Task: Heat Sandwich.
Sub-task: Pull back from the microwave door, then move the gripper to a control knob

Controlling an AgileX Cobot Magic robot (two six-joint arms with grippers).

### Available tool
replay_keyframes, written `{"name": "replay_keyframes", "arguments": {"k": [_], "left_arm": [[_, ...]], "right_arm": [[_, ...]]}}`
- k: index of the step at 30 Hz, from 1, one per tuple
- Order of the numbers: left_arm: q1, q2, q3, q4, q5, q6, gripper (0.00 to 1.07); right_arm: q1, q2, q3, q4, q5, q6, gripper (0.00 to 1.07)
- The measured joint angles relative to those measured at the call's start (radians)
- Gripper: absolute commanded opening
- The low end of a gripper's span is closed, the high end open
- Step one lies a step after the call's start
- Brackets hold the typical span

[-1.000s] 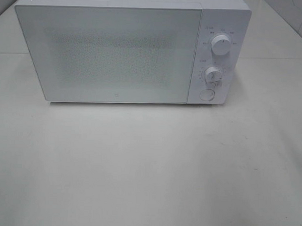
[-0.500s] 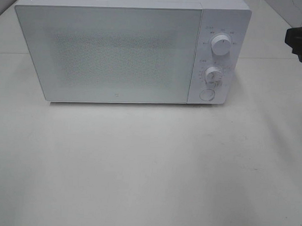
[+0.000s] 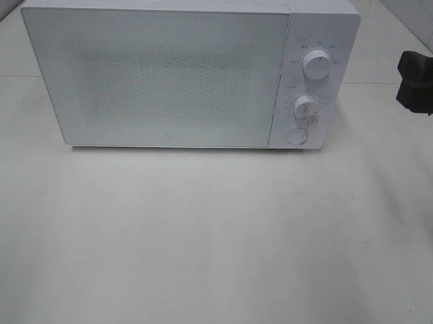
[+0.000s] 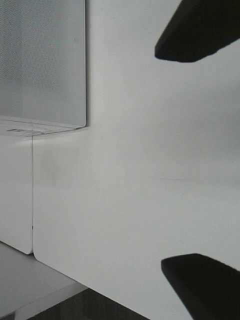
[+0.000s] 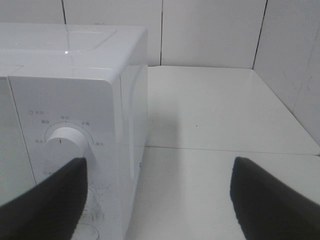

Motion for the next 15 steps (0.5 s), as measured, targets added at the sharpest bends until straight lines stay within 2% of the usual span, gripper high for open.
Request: {"name": "replay_keyframes", "arguments": {"k": [2,3,11,15], "left_arm": [[0.000,0.000,0.000,0.000,0.000,0.000,0.98],[0.000,0.000,0.000,0.000,0.000,0.000,0.98],[0.000,0.000,0.000,0.000,0.000,0.000,0.98],[0.000,0.000,0.000,0.000,0.000,0.000,0.98]], "right_arm": [[0.058,0.040,0.026,0.091,-0.082,-0.050,0.76],[0.058,0.040,0.026,0.091,-0.082,-0.050,0.76],[0.240,0.205,0.049,0.247,-0.278,-0.072,0.76],[0.294,0.256,0.049,0.302,-0.338,-0.072,0.76]]}}
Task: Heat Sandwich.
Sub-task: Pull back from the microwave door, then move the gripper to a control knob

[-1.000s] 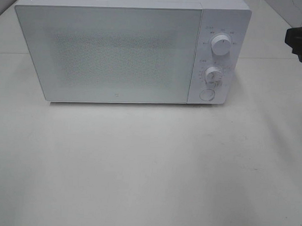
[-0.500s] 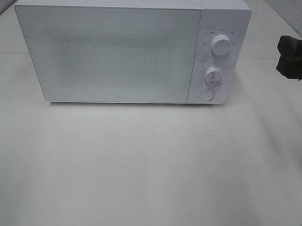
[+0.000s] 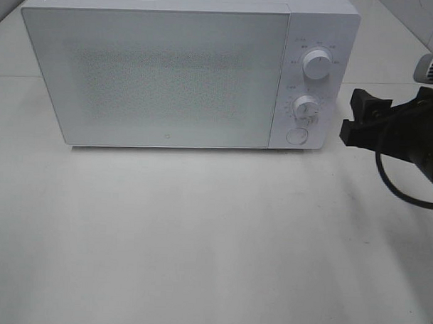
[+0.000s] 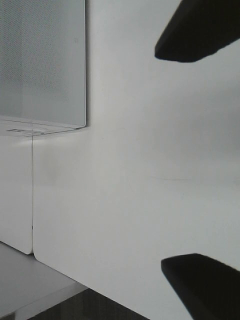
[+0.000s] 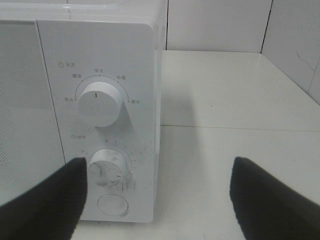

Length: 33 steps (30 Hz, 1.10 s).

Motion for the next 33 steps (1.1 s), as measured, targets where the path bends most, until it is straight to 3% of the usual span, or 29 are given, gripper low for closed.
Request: {"name": "replay_keyframes", "arguments": {"k": [6,16,33], "left_arm": [[0.000,0.000,0.000,0.000,0.000,0.000,0.98],[0.000,0.000,0.000,0.000,0.000,0.000,0.98],[0.000,0.000,0.000,0.000,0.000,0.000,0.98]], "right_arm": [[0.110,0.108,-0.002,0.112,-0.106,0.000,0.76],[0.215,0.224,-0.003,0.185,-0.118,0.039,0.76],[0.246,0.251,-0.001,0.222,-0.119,0.056,0.76]]}}
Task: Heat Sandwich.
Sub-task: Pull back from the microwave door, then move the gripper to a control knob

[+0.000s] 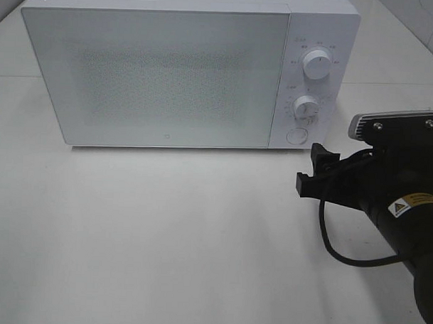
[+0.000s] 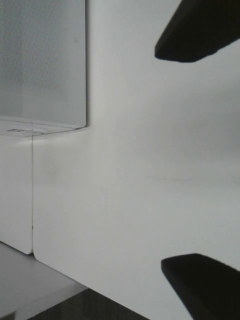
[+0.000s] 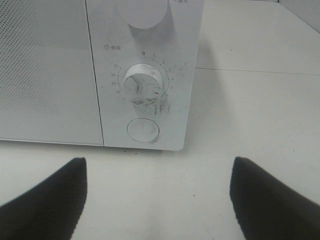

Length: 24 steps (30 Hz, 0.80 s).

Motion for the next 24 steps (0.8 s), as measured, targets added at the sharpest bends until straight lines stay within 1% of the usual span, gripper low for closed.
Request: {"name": "replay_keyframes", "arguments": {"k": [7,11,15,16,18,20,24], "left_arm": [[0.000,0.000,0.000,0.000,0.000,0.000,0.98],[0.000,0.000,0.000,0.000,0.000,0.000,0.98],[0.000,0.000,0.000,0.000,0.000,0.000,0.98],[0.000,0.000,0.000,0.000,0.000,0.000,0.98],[0.000,0.000,0.000,0.000,0.000,0.000,0.98],[0.000,0.000,0.000,0.000,0.000,0.000,0.98],[0.000,0.000,0.000,0.000,0.000,0.000,0.98]], "right_arm": [[0.000,0.003,-0.017,0.007,0.000,0.000,0.76],[-0.013,0.042,-0.050,-0.004,-0.001,0.005,0.76],[-0.062,0.094,-0.103,-0.054,0.000,0.022,0.76],[-0.062,0.094,-0.103,-0.054,0.000,0.022,0.76],[-0.094,0.116,-0.140,-0.087,0.000,0.025,0.76],[-0.101,0.124,-0.150,-0.096,0.000,0.025,0.76],[-0.139,0.158,-0.212,-0.141,0.000,0.026,0.76]]}}
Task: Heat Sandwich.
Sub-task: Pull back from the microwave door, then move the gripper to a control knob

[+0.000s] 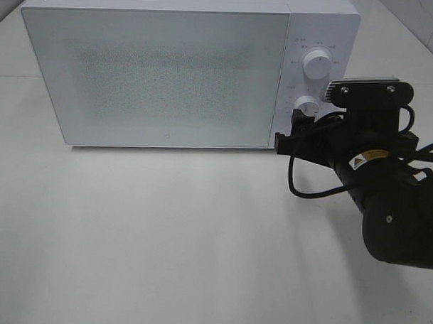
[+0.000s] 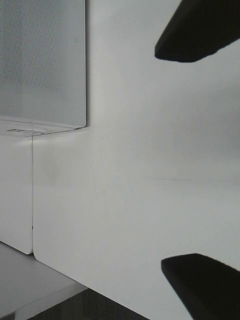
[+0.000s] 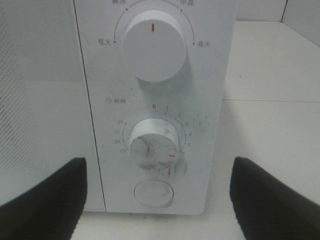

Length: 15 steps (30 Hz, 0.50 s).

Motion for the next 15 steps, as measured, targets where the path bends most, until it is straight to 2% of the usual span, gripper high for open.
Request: {"name": "replay_keyframes", "arguments": {"k": [15], "left_arm": [[0.000,0.000,0.000,0.000,0.000,0.000,0.98]], "right_arm": [[-0.052,0.114,-0.142,-0.060,0.024,0.006,0.76]]}}
